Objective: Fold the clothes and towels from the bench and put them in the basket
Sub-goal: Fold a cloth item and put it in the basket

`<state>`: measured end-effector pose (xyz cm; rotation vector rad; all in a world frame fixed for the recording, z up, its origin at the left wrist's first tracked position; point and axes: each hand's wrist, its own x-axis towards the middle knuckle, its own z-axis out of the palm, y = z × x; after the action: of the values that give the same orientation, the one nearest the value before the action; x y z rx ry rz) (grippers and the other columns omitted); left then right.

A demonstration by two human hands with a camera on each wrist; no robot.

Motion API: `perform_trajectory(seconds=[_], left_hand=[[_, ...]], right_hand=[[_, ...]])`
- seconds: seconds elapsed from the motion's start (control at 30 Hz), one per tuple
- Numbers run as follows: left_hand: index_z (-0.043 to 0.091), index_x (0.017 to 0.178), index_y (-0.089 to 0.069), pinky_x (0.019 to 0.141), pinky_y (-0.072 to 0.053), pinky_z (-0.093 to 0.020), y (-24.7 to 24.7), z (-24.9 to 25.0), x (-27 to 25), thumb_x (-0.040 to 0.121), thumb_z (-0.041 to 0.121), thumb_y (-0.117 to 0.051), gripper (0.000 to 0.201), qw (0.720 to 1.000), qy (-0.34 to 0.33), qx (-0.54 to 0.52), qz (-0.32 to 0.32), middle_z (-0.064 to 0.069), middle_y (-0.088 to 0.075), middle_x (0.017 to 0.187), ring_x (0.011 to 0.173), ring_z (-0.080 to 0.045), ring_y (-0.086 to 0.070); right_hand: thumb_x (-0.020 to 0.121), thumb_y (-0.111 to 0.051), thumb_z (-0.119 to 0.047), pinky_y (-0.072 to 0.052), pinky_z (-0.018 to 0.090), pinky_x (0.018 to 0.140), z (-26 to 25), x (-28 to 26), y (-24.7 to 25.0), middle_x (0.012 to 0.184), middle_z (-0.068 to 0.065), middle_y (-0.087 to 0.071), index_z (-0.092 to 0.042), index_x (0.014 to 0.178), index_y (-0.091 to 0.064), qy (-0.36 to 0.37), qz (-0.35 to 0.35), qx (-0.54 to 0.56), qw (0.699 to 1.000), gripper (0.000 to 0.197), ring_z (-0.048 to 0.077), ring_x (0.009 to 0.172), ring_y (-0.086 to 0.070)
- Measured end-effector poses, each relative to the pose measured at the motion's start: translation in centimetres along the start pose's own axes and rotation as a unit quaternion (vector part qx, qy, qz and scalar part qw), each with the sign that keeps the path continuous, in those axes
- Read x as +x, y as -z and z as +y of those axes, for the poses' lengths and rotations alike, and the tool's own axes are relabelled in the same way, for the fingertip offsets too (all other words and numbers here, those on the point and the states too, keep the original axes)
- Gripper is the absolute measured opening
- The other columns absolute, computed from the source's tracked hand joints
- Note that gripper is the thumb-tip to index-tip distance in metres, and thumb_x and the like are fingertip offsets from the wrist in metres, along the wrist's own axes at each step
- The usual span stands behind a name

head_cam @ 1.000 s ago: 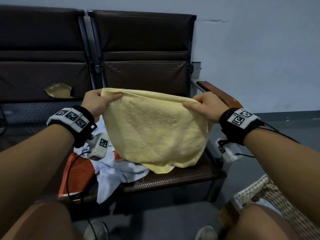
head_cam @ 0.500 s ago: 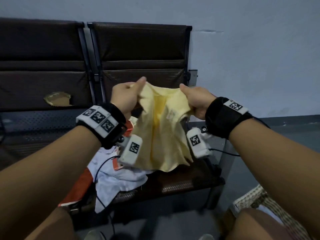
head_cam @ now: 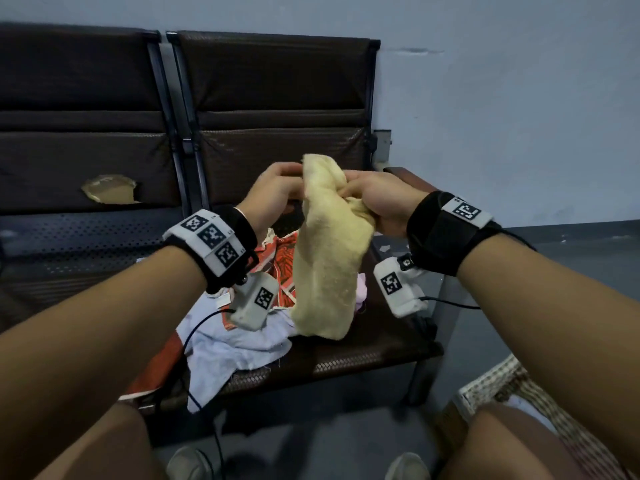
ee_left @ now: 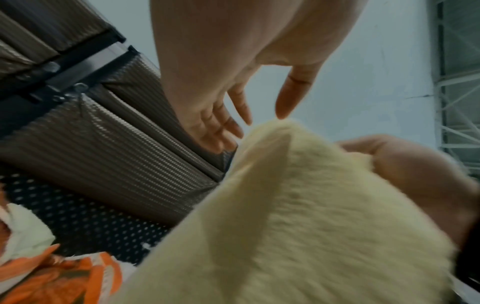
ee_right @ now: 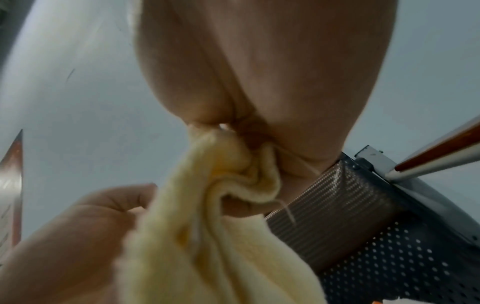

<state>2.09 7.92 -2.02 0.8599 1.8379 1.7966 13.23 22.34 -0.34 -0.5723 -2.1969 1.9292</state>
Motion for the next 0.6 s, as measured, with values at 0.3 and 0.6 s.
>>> perform_trajectory(seconds=[0.3, 0.6], left_hand=[[0.010, 0.114, -0.071, 0.084, -0.059, -0.038, 2.2, -1.9, 2.8, 0.078, 0.026, -0.080, 0.041, 0.987, 0.090, -0.023, -0.129, -0.008, -0.074, 0.113, 0.105, -0.025, -0.071], [0.014, 0.092, -0.073, 0.076, -0.058, -0.040, 1.7, -2.0, 8.0, 0.082, 0.016, -0.074, 0.010, 0.989, -0.059, 0.111, 0.082, -0.006, -0.073, 0.088, 0.082, -0.022, -0.070]], right_hand=[[0.084, -0.076, -0.041, -0.062, 0.033, 0.075, 0.7, 0.3, 3.2, 0.099, -0.001, -0.078, -0.020, 0.108, -0.073, -0.003, -0.027, -0.189, 0.982, 0.032, 0.018, 0.088, -0.075], [0.090, -0.065, -0.019, -0.059, 0.051, 0.086, 2.7, 4.2, 6.0, 0.095, 0.011, -0.075, -0.015, 0.093, -0.075, 0.103, 0.219, -0.206, 0.948, 0.012, 0.030, 0.094, -0.072]])
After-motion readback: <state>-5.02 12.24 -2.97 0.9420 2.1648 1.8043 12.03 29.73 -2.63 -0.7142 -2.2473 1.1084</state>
